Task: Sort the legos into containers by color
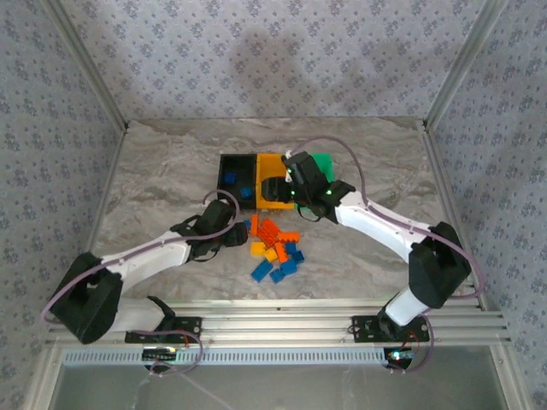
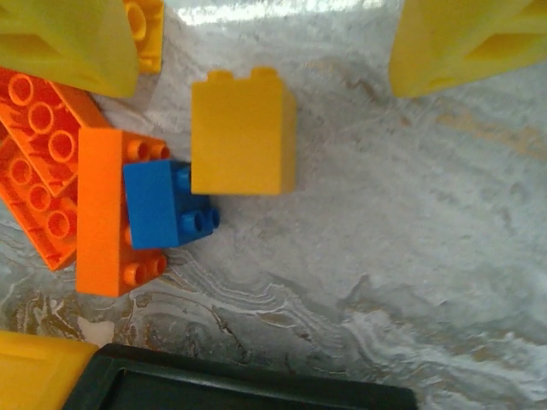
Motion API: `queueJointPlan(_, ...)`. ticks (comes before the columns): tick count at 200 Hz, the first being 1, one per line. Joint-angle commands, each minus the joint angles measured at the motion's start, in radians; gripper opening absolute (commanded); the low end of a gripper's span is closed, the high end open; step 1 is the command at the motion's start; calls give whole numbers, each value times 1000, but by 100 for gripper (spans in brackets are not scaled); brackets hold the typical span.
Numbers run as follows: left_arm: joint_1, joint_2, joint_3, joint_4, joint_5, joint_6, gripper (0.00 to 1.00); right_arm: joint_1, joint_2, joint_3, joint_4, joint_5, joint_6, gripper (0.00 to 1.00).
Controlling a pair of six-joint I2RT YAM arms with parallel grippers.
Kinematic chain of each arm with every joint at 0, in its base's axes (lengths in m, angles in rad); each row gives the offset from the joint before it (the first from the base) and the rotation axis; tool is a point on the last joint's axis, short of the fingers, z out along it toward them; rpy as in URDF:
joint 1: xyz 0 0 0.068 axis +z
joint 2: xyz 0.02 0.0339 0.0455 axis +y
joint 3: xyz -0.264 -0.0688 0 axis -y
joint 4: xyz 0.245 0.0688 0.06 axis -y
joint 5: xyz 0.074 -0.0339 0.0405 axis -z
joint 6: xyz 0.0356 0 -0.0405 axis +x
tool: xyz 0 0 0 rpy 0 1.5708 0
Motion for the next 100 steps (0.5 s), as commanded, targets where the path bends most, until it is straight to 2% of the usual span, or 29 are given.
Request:
queueJointPlan(1, -20, 56, 53, 24, -27, 49, 74, -11, -70, -65, 24, 30, 30, 69)
queueJointPlan(52, -36, 167, 87, 0, -79, 48, 65, -39, -164, -140, 34, 42, 36, 69)
queueJointPlan(100, -37, 212, 87, 11, -99, 44, 49, -48, -211, -153, 25, 55, 34, 69)
